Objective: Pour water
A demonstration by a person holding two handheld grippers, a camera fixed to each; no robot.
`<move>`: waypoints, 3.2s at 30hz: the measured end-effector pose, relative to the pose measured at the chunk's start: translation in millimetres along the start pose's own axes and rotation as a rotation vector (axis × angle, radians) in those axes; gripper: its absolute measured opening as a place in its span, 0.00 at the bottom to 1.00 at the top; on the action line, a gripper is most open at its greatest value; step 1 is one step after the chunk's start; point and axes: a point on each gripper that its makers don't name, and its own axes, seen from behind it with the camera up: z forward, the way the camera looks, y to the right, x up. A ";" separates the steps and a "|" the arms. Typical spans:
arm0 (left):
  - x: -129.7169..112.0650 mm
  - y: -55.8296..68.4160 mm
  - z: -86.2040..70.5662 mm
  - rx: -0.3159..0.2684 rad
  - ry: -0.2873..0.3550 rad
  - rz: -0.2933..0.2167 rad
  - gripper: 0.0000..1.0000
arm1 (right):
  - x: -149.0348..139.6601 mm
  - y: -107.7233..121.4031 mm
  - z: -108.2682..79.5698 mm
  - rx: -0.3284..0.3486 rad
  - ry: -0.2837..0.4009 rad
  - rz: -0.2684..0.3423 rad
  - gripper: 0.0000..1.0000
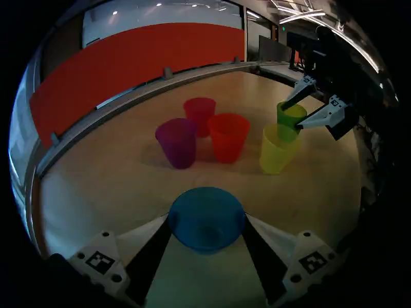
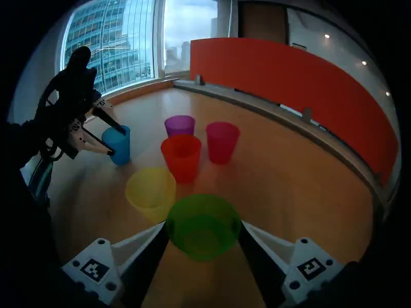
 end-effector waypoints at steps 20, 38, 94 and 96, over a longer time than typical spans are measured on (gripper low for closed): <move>-15.3 1.3 -3.9 -0.012 -0.003 -0.017 0.89 | -12.0 -6.7 7.2 0.008 -0.007 0.016 0.92; -29.1 3.1 -3.8 -0.011 -0.039 -0.029 0.93 | -18.4 -7.8 5.0 0.004 0.007 0.033 0.93; -40.9 -33.3 -88.7 0.235 0.147 -0.190 0.93 | -30.3 21.0 -86.0 -0.231 0.165 0.164 1.00; -39.2 -38.7 -92.4 0.254 0.169 -0.208 0.93 | -27.2 26.2 -89.8 -0.255 0.184 0.172 1.00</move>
